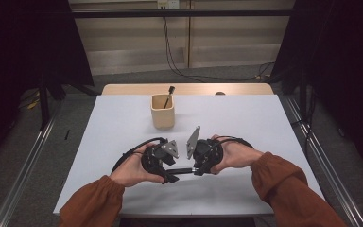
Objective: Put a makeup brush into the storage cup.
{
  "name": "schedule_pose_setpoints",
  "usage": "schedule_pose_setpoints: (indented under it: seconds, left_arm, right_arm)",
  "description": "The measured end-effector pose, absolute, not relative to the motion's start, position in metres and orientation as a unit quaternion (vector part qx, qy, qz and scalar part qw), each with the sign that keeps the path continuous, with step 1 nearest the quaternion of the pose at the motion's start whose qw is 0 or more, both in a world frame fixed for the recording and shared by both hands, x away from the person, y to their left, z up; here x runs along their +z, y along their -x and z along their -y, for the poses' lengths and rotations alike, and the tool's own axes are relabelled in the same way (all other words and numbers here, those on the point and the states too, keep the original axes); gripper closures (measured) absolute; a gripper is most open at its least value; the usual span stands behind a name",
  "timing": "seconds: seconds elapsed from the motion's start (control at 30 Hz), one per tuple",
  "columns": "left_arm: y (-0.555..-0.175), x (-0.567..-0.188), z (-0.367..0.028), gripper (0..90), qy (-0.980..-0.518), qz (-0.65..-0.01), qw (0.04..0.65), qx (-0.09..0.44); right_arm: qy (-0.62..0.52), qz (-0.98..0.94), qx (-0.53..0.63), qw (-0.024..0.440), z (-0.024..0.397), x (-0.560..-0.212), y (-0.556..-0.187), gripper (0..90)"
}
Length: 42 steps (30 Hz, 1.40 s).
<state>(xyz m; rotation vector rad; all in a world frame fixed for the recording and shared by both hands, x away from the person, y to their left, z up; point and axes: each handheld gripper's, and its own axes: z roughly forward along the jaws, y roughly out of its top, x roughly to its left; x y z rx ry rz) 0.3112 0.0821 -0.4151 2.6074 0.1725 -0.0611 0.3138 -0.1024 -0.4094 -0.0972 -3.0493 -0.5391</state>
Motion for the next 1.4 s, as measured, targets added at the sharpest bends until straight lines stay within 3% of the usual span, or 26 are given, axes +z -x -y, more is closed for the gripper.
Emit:
schedule_pose_setpoints:
  seconds: [0.07,0.63,1.2,1.4]
  left_arm:
    - [-0.3116,-0.416,-0.0817,45.8,-0.963,-0.066,0.26,-0.025]
    - [-0.3159,-0.421,-0.076,72.7,-0.964,-0.06,0.252,-0.053]
    - [-0.3157,-0.421,-0.074,74.6,-0.964,-0.052,0.254,-0.062]
    - [-0.3163,-0.4204,-0.0751,74.6,-0.964,-0.065,0.254,-0.05]
  right_arm:
    - [0.035,0.984,-0.175,0.024,0.1022,-0.4093,-0.3138,72.1]
    - [0.028,0.982,-0.183,0.026,0.1019,-0.4111,-0.3146,72.1]
    - [0.021,0.981,-0.19,0.024,0.1055,-0.4129,-0.3152,70.9]
    - [0.03,0.978,-0.207,0.013,0.1074,-0.4108,-0.3167,55.5]
